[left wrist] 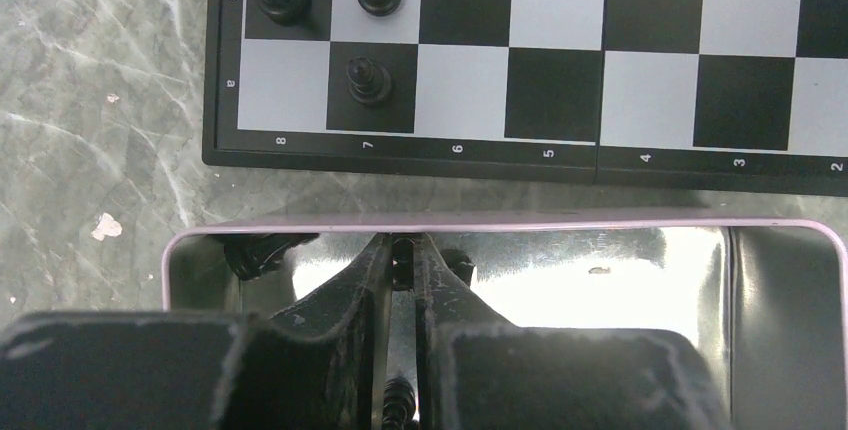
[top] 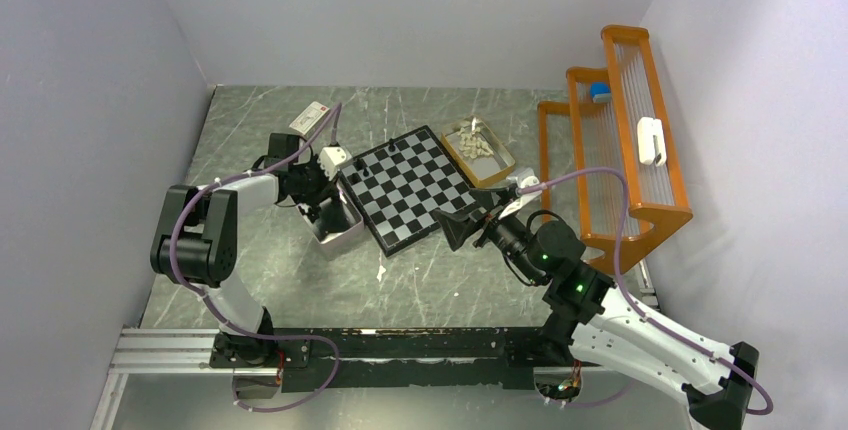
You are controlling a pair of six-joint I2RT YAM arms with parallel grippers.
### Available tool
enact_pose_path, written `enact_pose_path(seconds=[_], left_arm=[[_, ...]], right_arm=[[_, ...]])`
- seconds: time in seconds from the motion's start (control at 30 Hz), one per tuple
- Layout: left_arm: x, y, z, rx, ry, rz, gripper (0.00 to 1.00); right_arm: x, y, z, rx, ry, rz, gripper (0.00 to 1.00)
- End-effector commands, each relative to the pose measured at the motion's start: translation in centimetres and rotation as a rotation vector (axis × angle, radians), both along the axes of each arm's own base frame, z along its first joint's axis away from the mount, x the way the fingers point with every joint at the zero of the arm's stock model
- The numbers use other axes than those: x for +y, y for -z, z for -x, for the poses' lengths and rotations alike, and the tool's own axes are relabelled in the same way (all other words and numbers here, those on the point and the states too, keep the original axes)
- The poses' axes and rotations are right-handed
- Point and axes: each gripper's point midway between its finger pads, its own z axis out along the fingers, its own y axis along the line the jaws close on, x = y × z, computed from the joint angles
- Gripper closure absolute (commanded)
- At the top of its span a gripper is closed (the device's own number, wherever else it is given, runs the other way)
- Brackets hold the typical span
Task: Set up the chess pieces on the board
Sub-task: Pick up the chess piece from the storage box.
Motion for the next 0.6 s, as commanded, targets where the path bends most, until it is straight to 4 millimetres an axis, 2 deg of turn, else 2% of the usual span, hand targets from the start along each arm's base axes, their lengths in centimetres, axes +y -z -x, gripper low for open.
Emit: enact_pose_path(seconds=[0.0,0.2,0.33,0.57], left_arm=[[-1.1,-1.0,-0.5,-0.031,0.059,0.024,0.85],[-1.3,-0.6,-0.4,-0.013,0.062,0.021,0.87],[-1.4,-0.6,-0.3,-0.005,0.070,0.017,0.92],[-1.0,-1.8,0.0,0.003,0.039,0.009,0.95]], right_arm=[[-0.4,0.7,-0.2,0.001,0.017,0.009,0.00],[-0.4,0.7,-0.2,0.000,0.022,0.013,0.00],[-0.4,0.8,-0.3,0.002,0.023,0.011,0.00],[-0.5,0.9,-0.2,0.002,0.023,0.011,0.00]])
